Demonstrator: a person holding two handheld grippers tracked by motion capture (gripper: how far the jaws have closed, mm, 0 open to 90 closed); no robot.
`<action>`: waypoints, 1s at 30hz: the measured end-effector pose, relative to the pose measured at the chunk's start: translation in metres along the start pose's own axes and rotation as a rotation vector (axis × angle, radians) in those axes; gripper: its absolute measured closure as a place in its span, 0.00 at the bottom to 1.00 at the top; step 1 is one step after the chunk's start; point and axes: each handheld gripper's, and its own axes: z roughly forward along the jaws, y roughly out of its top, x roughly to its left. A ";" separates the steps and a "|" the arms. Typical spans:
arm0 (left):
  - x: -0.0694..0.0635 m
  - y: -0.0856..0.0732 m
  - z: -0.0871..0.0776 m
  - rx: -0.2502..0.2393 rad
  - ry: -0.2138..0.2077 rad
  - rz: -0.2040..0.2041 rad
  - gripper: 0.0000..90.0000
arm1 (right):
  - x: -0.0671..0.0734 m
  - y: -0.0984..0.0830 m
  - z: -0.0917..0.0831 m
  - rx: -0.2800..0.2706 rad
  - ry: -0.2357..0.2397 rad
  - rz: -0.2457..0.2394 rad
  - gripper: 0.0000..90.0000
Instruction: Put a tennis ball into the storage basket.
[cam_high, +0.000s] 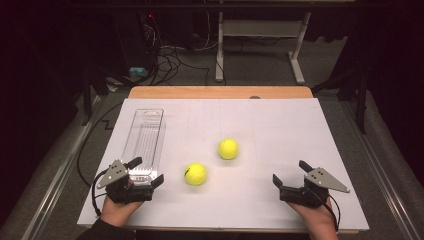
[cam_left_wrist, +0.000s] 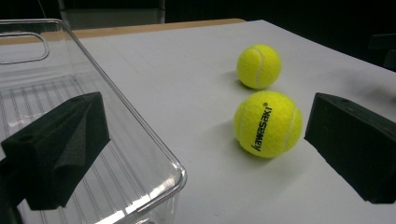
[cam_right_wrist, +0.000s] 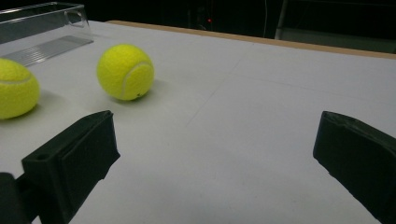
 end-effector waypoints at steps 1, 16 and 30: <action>0.000 0.000 0.000 0.000 0.001 0.001 0.01 | 0.000 0.000 0.000 -0.003 0.000 0.003 0.00; -0.001 0.001 -0.001 -0.011 -0.018 -0.009 0.01 | 0.001 -0.001 0.002 -0.002 0.009 0.001 0.00; -0.023 0.008 0.011 0.037 -0.065 0.049 0.01 | 0.001 -0.001 0.002 -0.007 0.016 -0.001 0.00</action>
